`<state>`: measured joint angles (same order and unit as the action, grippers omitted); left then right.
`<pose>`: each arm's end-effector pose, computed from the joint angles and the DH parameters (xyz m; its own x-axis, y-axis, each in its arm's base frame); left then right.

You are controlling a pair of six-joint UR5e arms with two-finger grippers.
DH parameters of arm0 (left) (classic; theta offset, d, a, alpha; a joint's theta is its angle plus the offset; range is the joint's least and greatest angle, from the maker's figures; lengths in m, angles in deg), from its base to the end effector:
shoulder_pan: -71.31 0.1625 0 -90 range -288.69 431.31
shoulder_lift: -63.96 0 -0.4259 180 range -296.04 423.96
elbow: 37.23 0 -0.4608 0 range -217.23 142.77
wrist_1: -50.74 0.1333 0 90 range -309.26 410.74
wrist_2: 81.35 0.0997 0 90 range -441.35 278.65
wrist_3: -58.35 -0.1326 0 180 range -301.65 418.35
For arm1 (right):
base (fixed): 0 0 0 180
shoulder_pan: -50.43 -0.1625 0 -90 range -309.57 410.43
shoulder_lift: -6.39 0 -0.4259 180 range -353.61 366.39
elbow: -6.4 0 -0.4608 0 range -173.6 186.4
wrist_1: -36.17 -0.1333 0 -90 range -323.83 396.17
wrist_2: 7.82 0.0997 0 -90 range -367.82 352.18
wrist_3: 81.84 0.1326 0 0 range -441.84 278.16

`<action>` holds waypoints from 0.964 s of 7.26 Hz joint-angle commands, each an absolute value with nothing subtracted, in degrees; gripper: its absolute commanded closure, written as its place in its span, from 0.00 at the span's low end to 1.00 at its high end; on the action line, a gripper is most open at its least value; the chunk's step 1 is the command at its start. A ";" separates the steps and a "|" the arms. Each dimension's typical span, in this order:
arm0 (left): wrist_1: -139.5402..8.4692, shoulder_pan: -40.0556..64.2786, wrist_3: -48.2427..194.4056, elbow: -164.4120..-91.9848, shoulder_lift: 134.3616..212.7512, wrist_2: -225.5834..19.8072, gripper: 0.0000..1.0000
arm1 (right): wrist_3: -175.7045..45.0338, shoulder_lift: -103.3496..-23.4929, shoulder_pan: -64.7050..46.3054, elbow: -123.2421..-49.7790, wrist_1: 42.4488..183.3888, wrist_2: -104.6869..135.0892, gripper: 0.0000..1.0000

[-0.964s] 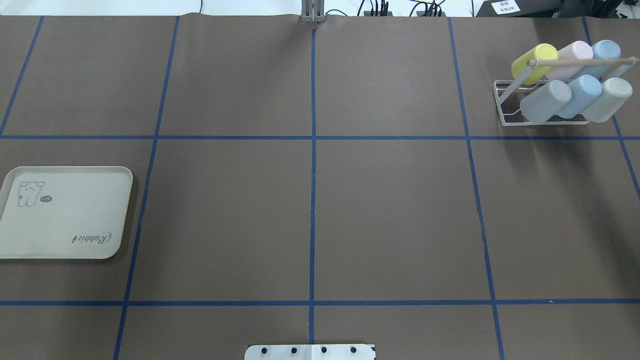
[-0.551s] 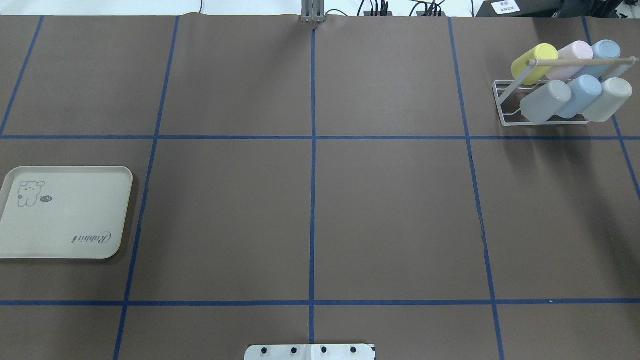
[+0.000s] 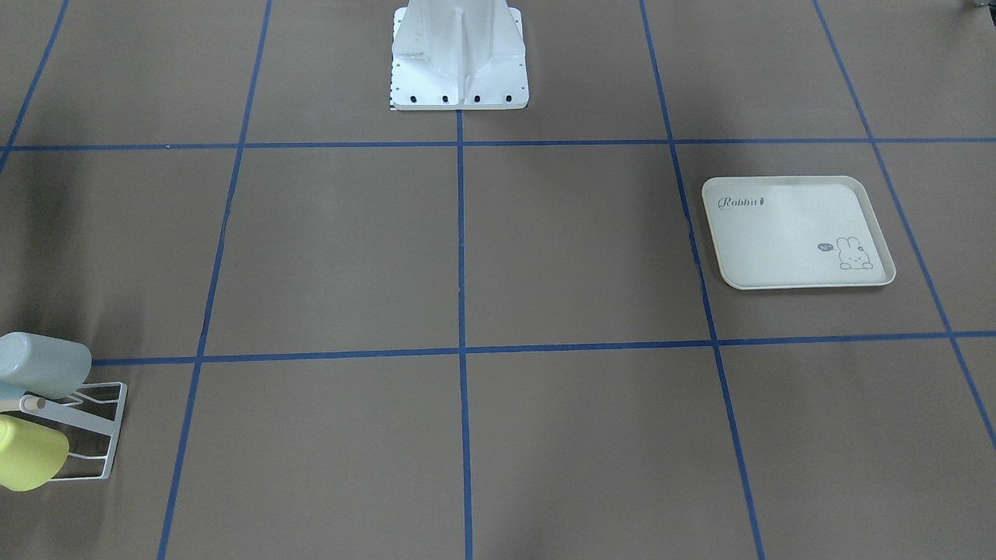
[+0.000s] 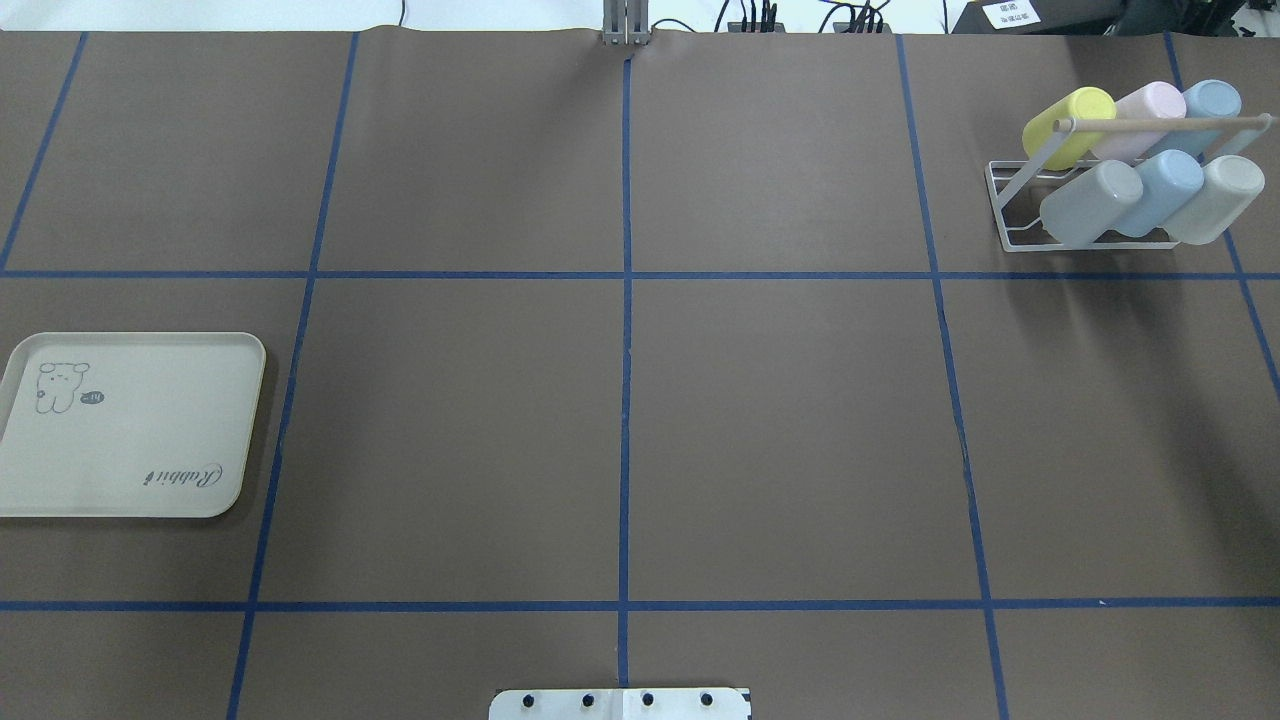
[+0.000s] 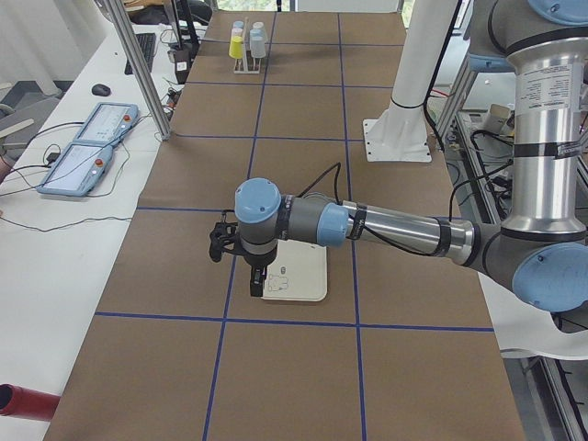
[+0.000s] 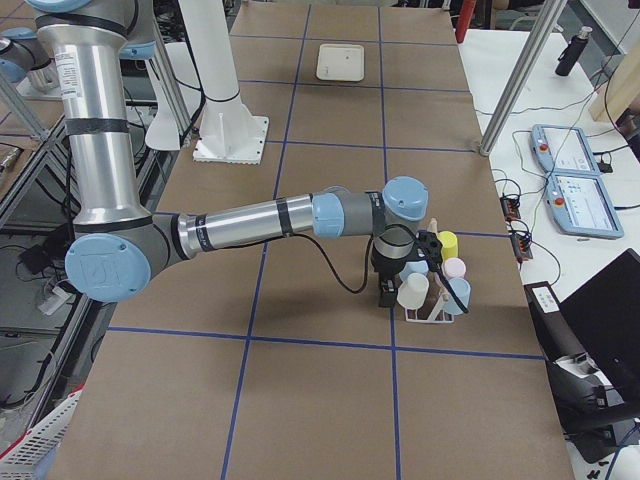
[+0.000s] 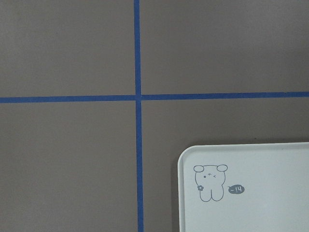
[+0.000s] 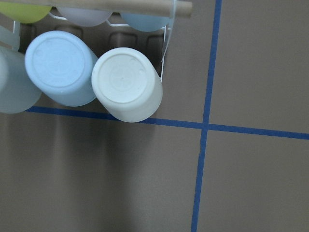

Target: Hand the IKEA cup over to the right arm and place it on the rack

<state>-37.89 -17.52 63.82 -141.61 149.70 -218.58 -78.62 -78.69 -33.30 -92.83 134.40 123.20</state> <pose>-0.0250 -0.5349 0.5801 0.6755 0.0307 -0.7367 0.0444 0.9956 0.0823 -0.0188 -0.5943 0.5634 0.7475 -0.0939 0.6576 0.0667 0.9956 0.0663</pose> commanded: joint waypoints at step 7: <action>-37.94 -17.55 63.98 -142.52 149.83 -218.55 0.00 | -78.23 -80.54 -33.24 -95.99 134.35 124.81 0.01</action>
